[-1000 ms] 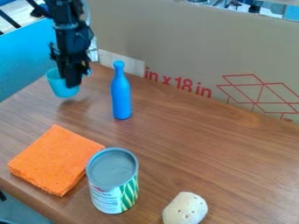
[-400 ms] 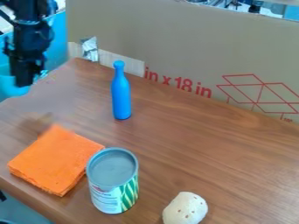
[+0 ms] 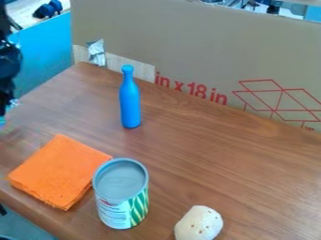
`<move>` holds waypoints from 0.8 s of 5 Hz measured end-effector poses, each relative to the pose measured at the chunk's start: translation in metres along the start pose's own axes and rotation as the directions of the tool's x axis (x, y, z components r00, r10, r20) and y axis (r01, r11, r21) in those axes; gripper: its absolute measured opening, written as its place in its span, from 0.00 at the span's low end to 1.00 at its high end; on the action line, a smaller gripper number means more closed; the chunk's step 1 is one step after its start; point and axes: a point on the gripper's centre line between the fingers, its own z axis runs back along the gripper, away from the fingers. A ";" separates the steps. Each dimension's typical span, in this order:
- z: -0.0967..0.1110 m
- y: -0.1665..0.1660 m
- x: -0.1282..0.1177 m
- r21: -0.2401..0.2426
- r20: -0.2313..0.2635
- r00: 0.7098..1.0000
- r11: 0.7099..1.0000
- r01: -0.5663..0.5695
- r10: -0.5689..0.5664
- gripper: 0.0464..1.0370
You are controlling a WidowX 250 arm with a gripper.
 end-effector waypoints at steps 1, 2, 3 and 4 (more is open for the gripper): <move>-0.001 -0.007 -0.016 -0.015 0.050 0.999 1.000 0.016 -0.015 0.05; 0.000 -0.013 -0.025 -0.012 0.080 0.995 0.999 0.053 -0.052 0.05; -0.002 -0.014 -0.023 -0.004 0.092 0.994 0.998 0.057 -0.056 0.05; -0.016 -0.018 -0.016 -0.027 0.069 0.995 0.997 0.069 -0.067 0.05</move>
